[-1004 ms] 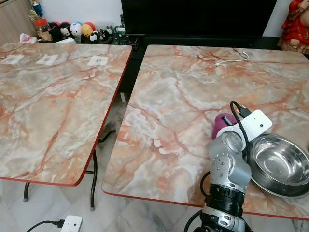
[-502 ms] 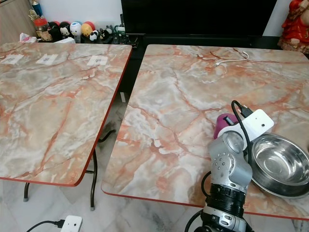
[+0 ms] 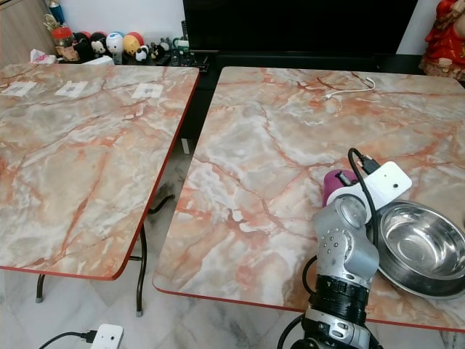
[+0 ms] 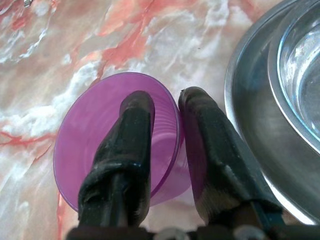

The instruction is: Setting the table

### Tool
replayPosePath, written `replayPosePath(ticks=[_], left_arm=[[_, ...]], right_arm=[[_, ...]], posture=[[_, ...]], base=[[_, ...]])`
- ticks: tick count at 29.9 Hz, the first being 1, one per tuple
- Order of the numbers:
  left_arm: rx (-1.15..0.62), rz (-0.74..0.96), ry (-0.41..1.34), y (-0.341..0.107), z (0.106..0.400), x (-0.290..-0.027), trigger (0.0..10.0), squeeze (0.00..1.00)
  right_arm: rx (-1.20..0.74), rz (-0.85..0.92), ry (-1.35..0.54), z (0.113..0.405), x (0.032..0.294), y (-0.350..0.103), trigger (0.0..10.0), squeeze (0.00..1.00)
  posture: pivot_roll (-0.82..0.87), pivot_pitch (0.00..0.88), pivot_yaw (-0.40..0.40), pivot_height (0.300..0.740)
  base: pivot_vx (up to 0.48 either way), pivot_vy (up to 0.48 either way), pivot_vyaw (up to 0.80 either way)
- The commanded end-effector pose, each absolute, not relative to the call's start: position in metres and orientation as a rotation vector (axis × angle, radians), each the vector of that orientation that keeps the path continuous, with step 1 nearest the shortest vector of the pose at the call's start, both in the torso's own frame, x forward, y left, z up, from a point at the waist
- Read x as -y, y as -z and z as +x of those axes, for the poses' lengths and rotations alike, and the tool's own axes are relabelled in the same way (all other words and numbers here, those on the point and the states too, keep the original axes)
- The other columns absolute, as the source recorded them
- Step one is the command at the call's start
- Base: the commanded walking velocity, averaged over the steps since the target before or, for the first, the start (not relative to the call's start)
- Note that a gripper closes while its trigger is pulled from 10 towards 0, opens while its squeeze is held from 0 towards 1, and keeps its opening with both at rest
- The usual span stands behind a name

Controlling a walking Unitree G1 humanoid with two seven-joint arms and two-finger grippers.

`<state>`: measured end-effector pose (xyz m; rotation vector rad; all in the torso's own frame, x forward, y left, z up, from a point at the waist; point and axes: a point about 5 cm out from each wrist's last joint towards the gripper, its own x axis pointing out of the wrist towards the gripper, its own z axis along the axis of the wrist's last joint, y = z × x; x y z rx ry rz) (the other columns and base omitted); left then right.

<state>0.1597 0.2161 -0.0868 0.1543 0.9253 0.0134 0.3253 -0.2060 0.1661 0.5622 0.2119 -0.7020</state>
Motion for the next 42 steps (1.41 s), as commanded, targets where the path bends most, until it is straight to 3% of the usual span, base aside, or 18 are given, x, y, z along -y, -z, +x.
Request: replayPosePath(ticks=[1,14,15,16,17,21,27,29,36,42], left_arm=[[-0.965,0.164,-0.019,0.09,0.15,-0.22,10.0,0.0],[-0.977,0.167,-0.021,0.092,0.147,-0.22,10.0,0.0],[-0.977,0.167,-0.02,0.092,0.147,-0.22,10.0,0.0],[-0.977,0.167,-0.02,0.092,0.147,-0.22,10.0,0.0],[-0.977,0.167,-0.02,0.092,0.147,-0.219,10.0,0.0],[-0.974,0.167,-0.018,0.091,0.15,-0.218,10.0,0.0],[-0.97,0.167,-0.017,0.091,0.152,-0.217,10.0,0.0],[-0.969,0.168,-0.017,0.09,0.153,-0.217,10.0,0.0],[-0.96,0.165,-0.018,0.09,0.154,-0.217,10.0,0.0],[-0.958,0.163,-0.019,0.09,0.153,-0.217,10.0,0.0]], right_arm=[[-0.225,0.591,0.704,0.327,0.203,-0.166,10.0,0.0],[-0.207,0.601,0.697,0.327,0.203,-0.168,10.0,0.0],[-0.204,0.603,0.697,0.327,0.203,-0.168,10.0,0.23],[-0.201,0.602,0.698,0.327,0.203,-0.169,10.0,0.68],[-0.199,0.603,0.698,0.327,0.203,-0.169,10.0,0.9],[-0.196,0.604,0.698,0.327,0.203,-0.17,10.0,0.96],[-0.163,0.566,0.678,0.329,0.202,-0.176,10.0,0.94],[-0.137,0.535,0.66,0.33,0.201,-0.18,10.0,0.0],[0.01,0.374,0.601,0.33,0.198,-0.2,10.0,0.0],[0.194,0.287,0.371,0.33,0.178,-0.222,10.0,0.0]], posture=[[-0.08,0.074,0.017,0.74],[-0.08,0.074,0.018,0.74],[-0.08,0.074,0.019,0.74],[-0.08,0.074,0.019,0.74],[-0.08,0.074,0.019,0.74],[-0.08,0.075,0.018,0.74],[-0.08,0.074,0.019,0.74],[-0.08,0.073,0.018,0.74],[-0.08,0.076,0.018,0.74],[-0.09,0.082,0.018,0.74]], base=[[0.0,0.0,0.0],[0.0,0.0,0.0],[0.0,0.0,0.0],[0.0,0.0,0.0],[0.0,0.0,0.0],[0.0,0.0,0.0],[0.0,0.0,0.0],[0.0,0.0,0.0],[0.0,0.0,0.0],[0.0,0.0,0.0]])
